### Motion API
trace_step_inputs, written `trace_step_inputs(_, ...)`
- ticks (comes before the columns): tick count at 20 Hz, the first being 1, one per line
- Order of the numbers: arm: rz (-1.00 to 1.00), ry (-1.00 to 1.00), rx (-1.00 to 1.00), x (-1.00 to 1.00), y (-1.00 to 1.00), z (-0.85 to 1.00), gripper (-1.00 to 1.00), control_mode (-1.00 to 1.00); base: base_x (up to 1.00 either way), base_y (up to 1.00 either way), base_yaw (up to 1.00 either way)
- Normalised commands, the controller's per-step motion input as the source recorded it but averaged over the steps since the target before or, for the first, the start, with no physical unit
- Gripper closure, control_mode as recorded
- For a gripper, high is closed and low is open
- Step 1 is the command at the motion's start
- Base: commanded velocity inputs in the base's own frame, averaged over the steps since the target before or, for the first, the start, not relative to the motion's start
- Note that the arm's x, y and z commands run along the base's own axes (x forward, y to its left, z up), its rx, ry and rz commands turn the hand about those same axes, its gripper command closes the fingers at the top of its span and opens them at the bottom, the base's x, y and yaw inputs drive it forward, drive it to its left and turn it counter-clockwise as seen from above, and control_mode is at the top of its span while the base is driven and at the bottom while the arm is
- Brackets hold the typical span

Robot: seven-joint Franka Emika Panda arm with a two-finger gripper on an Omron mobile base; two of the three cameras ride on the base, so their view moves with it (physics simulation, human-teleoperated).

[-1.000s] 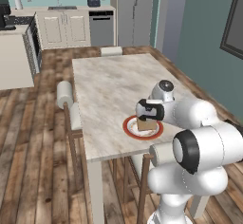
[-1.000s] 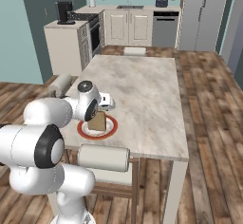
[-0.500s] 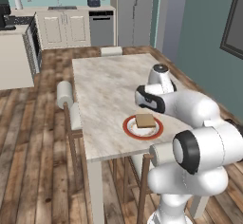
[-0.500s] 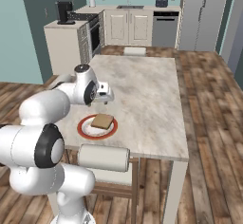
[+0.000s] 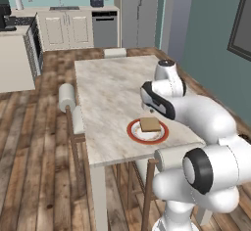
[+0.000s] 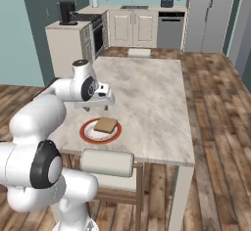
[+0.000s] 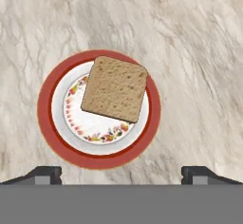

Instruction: Start the toaster. Once the lever pops up, take the bread to the plate on the dining counter.

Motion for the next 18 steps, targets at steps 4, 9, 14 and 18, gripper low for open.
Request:
trace_step_inputs(4, -0.09, 0.06, 0.00, -0.71, -0.01, 0.21, -1.00, -1.00, 0.00, 0.00, 0.00)
trace_step_inputs(9, -0.14, 0.01, 0.00, -0.90, -0.20, 0.15, -1.00, -1.00, 0.00, 0.00, 0.00)
trace_step_inputs(14, -0.16, 0.00, 0.00, -0.73, -0.33, 0.24, -1.00, -1.00, 0.00, 0.00, 0.00)
trace_step_inputs(18, -0.13, 0.00, 0.00, -0.58, -0.29, 0.23, -1.00, -1.00, 0.00, 0.00, 0.00)
